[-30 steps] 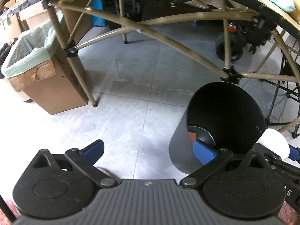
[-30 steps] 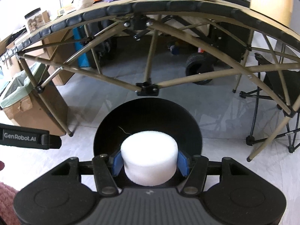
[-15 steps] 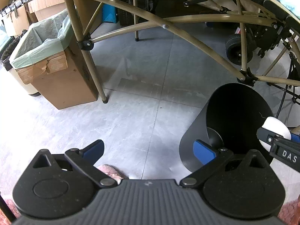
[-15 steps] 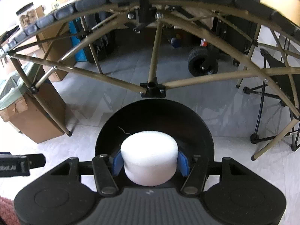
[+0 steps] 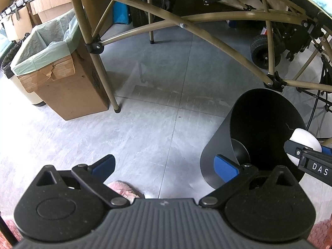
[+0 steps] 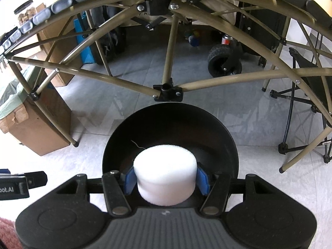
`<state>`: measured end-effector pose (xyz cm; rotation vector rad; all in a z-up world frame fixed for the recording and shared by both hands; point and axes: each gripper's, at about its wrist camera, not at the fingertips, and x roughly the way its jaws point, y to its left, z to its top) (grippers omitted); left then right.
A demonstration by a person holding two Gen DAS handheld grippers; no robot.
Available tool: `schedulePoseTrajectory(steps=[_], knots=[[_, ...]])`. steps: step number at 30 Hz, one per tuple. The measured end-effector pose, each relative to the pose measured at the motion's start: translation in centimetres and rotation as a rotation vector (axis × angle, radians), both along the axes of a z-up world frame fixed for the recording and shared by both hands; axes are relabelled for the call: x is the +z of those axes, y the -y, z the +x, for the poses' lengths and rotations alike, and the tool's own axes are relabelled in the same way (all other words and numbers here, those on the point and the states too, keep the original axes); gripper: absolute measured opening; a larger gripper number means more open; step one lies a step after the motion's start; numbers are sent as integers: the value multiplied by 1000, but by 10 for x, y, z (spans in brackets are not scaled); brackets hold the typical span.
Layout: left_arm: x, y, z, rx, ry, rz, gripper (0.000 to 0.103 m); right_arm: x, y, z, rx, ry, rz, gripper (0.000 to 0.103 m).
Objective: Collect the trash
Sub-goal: 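Lower the white puck into the bin and open the right tool, then raise both tools back toward the table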
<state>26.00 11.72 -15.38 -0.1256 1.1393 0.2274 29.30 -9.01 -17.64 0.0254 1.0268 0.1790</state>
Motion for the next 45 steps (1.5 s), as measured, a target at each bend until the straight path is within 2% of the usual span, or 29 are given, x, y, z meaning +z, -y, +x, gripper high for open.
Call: schedulePoseTrajectory(steps=[1, 3, 4, 8, 34, 40, 45], knots=[[0, 0, 0, -1, 1, 0, 103, 1, 1, 0, -2, 2, 4, 65], [0, 0, -1, -1, 0, 1, 103, 3, 1, -1, -12, 13, 7, 90], [-1, 0, -1, 0, -2, 1, 103, 4, 2, -1, -15, 21, 5, 96], [-3, -1, 0, 3, -8, 2, 103, 6, 4, -2, -29, 39, -15, 103], [-1, 0, -5, -11, 8, -6, 103, 8, 8, -7, -38, 55, -11, 103], [12, 4, -10, -21, 54, -16, 103, 19, 9, -14, -24, 85, 4, 103], [26, 7, -14, -26, 111, -18, 103, 39, 13, -25, -27, 152, 30, 103]])
